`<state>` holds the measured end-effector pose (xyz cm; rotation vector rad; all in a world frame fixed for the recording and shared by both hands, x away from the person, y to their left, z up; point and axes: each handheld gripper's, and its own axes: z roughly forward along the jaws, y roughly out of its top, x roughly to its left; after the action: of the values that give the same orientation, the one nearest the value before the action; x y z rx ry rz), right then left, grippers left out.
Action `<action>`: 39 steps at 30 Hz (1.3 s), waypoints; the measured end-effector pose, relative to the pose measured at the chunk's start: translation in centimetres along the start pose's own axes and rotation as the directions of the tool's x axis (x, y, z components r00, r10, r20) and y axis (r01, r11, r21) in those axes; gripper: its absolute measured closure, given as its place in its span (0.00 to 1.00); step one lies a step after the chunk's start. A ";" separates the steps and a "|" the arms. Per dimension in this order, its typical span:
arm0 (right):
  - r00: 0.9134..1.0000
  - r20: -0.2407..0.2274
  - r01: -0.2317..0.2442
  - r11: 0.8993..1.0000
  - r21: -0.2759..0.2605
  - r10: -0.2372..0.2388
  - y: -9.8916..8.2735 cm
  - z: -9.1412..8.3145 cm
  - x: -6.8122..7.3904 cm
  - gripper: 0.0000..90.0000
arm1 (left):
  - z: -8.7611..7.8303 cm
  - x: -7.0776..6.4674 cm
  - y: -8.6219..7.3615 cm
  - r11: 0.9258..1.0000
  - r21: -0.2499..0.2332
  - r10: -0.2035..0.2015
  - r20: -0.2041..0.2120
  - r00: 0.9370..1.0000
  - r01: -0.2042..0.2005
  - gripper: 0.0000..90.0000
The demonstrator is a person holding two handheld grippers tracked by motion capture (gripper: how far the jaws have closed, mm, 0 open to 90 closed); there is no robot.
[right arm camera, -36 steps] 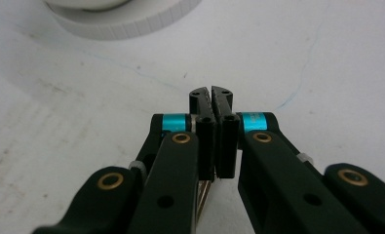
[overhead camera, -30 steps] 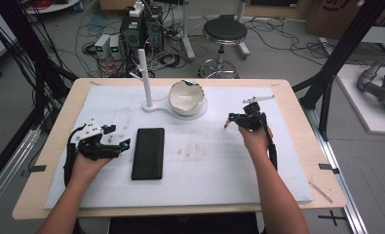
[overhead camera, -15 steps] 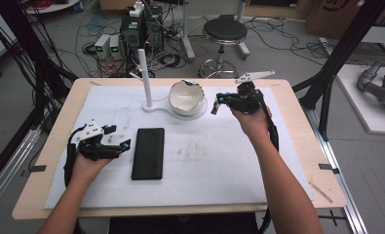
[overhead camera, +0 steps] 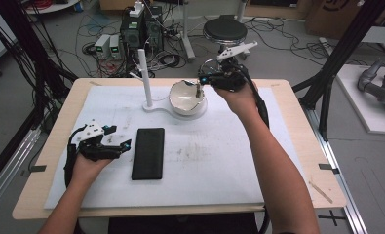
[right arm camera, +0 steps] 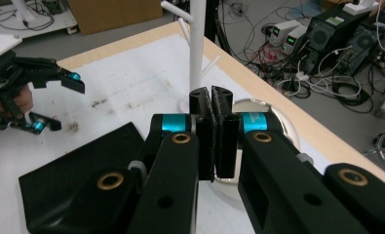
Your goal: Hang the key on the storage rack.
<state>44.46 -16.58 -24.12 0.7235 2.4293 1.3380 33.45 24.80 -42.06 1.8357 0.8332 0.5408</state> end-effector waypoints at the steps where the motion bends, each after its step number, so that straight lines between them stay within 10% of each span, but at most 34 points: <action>1: 1.000 -0.003 0.014 1.000 -0.003 -0.014 0.9 0.4 0.3 1.00 | -0.1 0.0 0.0 1.000 0.005 0.007 -0.006 1.000 -0.007 0.19; 19: 0.991 -0.078 0.107 0.994 0.020 -0.105 8.1 7.6 3.2 1.00 | -1.5 0.4 -0.6 1.000 0.003 0.005 -0.044 0.999 -0.005 0.19; 39: 0.988 -0.103 0.121 0.988 0.096 -0.112 10.3 15.5 4.3 1.00 | -1.8 0.5 -0.8 1.000 -0.001 0.001 -0.053 0.999 -0.001 0.19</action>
<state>51.08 1.32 -23.71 0.5415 2.5891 1.2399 32.33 26.53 -42.08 1.8280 0.8673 0.5921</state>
